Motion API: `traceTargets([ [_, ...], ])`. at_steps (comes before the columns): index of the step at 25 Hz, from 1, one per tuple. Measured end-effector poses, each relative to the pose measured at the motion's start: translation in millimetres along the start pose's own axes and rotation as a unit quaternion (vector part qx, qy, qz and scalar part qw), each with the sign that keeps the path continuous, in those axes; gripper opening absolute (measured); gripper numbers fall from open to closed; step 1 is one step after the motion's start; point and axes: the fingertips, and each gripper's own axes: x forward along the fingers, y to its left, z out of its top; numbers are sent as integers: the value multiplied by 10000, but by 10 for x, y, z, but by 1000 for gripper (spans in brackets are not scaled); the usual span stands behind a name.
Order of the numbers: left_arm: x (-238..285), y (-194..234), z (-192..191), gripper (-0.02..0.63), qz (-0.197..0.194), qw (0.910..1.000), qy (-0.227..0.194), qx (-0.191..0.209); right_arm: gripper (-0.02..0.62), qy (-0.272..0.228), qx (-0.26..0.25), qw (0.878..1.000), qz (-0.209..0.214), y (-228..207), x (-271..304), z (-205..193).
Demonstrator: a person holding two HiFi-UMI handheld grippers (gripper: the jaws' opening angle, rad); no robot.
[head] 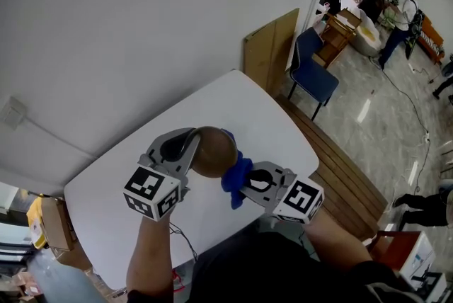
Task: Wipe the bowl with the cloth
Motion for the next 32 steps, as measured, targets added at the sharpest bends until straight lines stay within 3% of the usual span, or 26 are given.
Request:
traceTargets([
  [7,40,-123,100,17,-280,9980,-285,-496,34,91,-144,9993,337,205,148,-4],
  [13,95,-311,207,17,-345,9987,-275,-236,34,18,36,9988,493,292,258,-49],
  [17,5,-228,299,17,-196,9988,-377,-229,34,-74,364,9991,220,150,216,-99],
  [21,-70,-282,394,17,-588,9955,-521,-527,34,-349,850,9954,-269,-204,-24,-93],
  [25,-48,-458,462,17,-878,9919,-601,-693,34,-762,1048,9916,7,-213,-57,110],
  [28,-6,-491,478,17,-800,9911,-670,-824,34,-1129,1371,9834,362,-65,20,245],
  [32,20,-521,426,17,-743,9910,-658,-902,34,-1720,2130,9601,569,-5,71,381],
])
